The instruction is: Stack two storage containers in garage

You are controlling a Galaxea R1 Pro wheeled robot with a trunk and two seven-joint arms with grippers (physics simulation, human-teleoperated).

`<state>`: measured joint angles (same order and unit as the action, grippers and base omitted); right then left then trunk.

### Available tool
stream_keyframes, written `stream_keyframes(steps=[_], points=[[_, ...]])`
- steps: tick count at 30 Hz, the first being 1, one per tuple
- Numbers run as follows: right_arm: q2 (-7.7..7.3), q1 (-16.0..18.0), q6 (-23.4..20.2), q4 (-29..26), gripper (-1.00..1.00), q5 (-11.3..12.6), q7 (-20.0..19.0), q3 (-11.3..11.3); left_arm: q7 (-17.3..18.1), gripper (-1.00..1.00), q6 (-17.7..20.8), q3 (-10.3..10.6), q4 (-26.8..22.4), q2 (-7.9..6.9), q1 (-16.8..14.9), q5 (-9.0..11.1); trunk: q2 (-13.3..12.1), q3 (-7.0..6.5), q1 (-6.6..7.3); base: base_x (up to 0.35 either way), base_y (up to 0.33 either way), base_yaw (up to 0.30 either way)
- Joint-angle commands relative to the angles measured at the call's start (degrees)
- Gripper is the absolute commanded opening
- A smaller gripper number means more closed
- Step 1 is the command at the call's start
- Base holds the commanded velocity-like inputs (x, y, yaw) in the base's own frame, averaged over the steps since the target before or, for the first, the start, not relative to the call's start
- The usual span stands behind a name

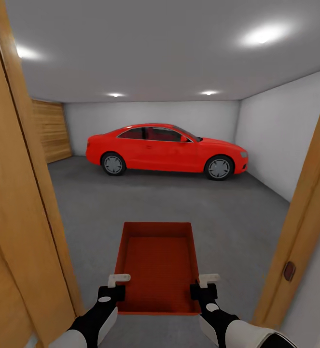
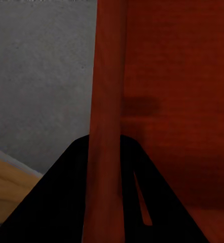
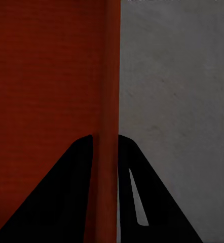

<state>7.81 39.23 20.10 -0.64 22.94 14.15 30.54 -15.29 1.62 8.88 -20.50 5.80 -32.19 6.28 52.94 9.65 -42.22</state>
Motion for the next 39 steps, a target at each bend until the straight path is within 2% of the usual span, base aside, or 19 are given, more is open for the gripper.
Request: stream_keyframes(steps=[1,39], points=[[0.00,0.05,0.38,0.55,-1.00,1.58,0.26,-3.29,-0.54,-1.00,0.14,-0.18,-0.38,-0.09,-0.07,-0.21,0.06,0.08,-0.04,0.302,0.000,0.000],[0.01,0.05,0.38,0.55,-1.00,1.58,0.26,-3.29,-0.53,-1.00,0.14,-0.18,-0.41,-0.09,-0.07,-0.21,0.06,0.08,-0.04,0.319,0.000,0.000]])
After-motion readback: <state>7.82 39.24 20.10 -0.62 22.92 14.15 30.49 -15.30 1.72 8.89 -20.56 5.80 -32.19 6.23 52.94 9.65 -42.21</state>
